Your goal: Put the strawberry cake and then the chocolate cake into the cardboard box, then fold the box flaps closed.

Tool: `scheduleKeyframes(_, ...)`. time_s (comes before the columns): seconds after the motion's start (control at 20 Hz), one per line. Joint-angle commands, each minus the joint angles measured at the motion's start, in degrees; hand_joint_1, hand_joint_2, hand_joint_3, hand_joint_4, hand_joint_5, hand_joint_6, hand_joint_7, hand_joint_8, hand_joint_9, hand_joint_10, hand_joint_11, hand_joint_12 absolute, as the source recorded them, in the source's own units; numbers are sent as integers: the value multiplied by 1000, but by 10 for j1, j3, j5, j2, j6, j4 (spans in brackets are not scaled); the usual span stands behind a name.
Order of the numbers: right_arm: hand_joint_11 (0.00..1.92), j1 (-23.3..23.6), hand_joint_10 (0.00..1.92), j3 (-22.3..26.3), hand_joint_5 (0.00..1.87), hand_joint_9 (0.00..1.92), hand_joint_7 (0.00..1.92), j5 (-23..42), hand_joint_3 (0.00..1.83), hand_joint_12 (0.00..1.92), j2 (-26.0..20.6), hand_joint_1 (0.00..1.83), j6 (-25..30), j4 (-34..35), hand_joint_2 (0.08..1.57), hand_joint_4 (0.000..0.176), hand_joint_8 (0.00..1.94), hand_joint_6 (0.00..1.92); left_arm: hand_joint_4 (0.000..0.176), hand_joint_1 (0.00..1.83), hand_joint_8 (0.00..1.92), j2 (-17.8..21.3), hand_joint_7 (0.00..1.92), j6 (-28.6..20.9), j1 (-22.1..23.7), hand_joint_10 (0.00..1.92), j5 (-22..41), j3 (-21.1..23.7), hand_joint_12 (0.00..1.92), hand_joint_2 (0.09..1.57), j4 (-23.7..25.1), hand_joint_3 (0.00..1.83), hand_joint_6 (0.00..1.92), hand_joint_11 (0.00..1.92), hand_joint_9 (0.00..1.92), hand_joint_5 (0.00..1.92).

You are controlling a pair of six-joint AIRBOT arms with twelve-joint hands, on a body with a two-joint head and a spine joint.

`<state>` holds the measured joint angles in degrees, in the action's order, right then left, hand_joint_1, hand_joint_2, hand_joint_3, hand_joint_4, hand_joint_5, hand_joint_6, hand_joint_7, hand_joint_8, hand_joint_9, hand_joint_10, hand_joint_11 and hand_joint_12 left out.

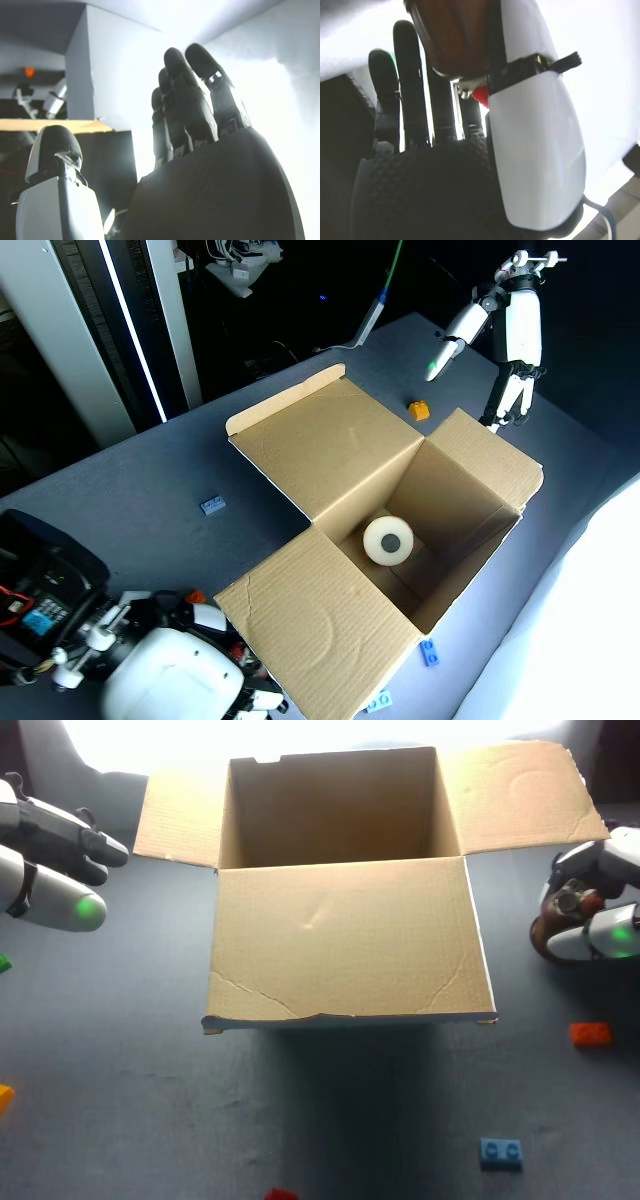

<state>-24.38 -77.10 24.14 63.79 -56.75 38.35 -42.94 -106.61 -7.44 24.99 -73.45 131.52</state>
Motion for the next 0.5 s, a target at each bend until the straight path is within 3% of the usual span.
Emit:
scheduleKeyframes(0.0,244,10,1079,6,834,617,832,61,0,1631,-18,1172,4,-6,1192,33,1212,1247,25,601,3,7,490,-9,4,5,-34,-1,1205,1022,-19,0,6,134,591,374)
scheduleKeyframes(0.25,229,32,1131,59,800,605,828,66,1,1692,-79,1165,-5,-6,1203,33,1237,1275,30,611,1,7,484,-28,4,4,-40,2,1196,1023,-23,0,4,131,589,373)
scheduleKeyframes(0.45,239,54,1111,103,794,586,807,61,1,1671,-138,1161,-9,-20,1209,35,1262,1292,27,615,3,7,482,-28,1,3,-68,3,1187,1025,-61,0,4,136,590,380)
